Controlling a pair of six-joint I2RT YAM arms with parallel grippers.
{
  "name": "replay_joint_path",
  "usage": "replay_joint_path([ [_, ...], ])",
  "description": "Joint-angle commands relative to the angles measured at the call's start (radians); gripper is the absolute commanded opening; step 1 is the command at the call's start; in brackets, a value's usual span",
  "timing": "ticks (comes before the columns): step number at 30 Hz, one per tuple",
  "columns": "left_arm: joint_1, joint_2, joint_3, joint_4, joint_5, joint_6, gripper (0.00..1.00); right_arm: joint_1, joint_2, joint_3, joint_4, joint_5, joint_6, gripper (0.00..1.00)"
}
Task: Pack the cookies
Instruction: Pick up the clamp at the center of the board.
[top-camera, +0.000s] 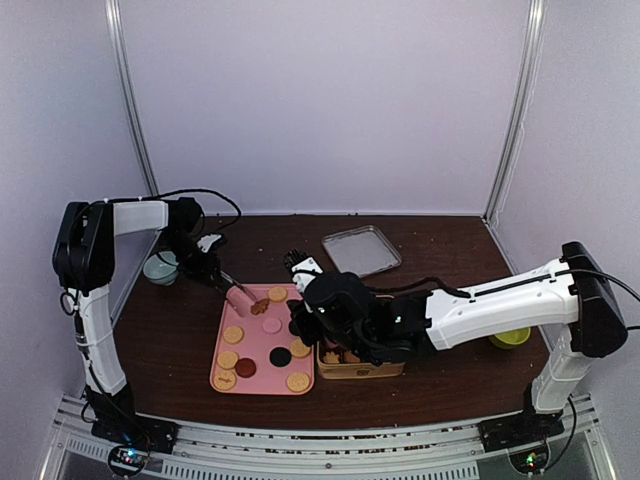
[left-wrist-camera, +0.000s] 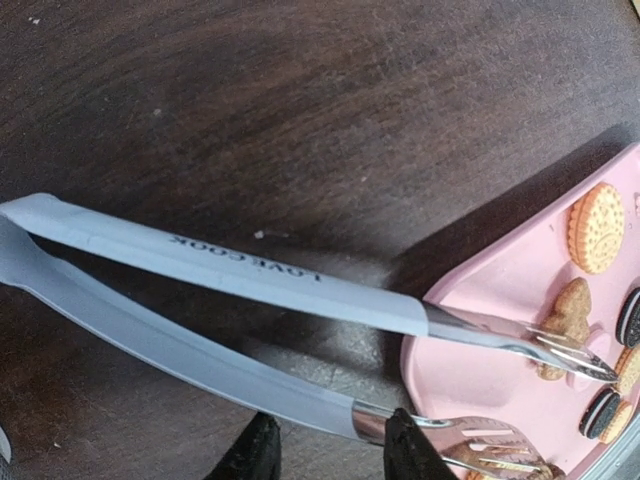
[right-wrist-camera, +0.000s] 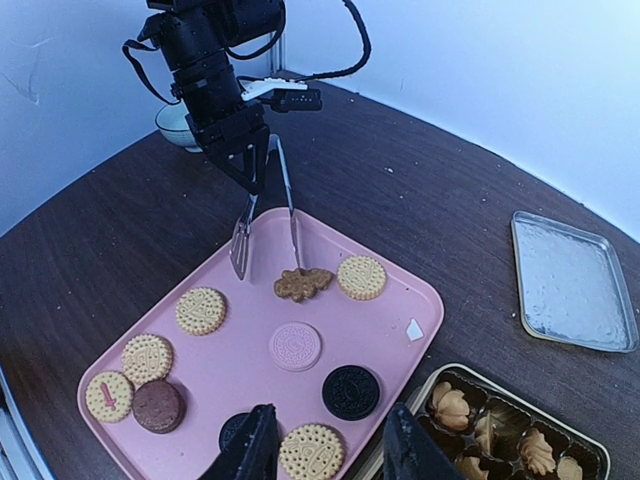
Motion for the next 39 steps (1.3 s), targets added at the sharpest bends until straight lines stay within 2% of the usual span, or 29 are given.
replay_joint_path([
  [1,-0.003,0.022,0.022,0.034,0.013,-0.010,0.32,0.009,-0.009,0.027,-0.019,0.033,-0.002,0.37],
  [6,-0.003,0.003,0.017,0.035,0.022,0.001,0.15,0.011,-0.008,0.031,-0.019,0.036,-0.007,0.37],
  [14,-0.003,-0.007,0.016,0.040,0.015,0.006,0.12,0.016,-0.016,0.038,-0.037,0.048,-0.023,0.37],
  [18,-0.002,-0.015,0.028,0.031,0.060,0.016,0.00,0.017,-0.025,0.030,-0.046,0.049,-0.018,0.37],
  [24,-0.003,-0.079,0.060,0.010,0.166,0.075,0.00,0.011,-0.058,0.028,-0.043,0.000,-0.003,0.38],
  [28,-0.003,-0.129,0.112,-0.065,0.308,0.154,0.00,-0.016,-0.073,0.051,-0.049,-0.100,0.008,0.41],
  [31,-0.004,-0.176,0.124,-0.091,0.361,0.198,0.00,-0.049,-0.077,0.065,-0.052,-0.206,0.024,0.44],
  [37,-0.012,-0.215,0.075,-0.105,0.335,0.214,0.00,-0.084,-0.093,0.050,-0.059,-0.241,0.040,0.45],
  [39,-0.018,-0.204,0.047,-0.081,0.232,0.164,0.00,-0.084,-0.104,0.037,-0.059,-0.243,0.044,0.45],
])
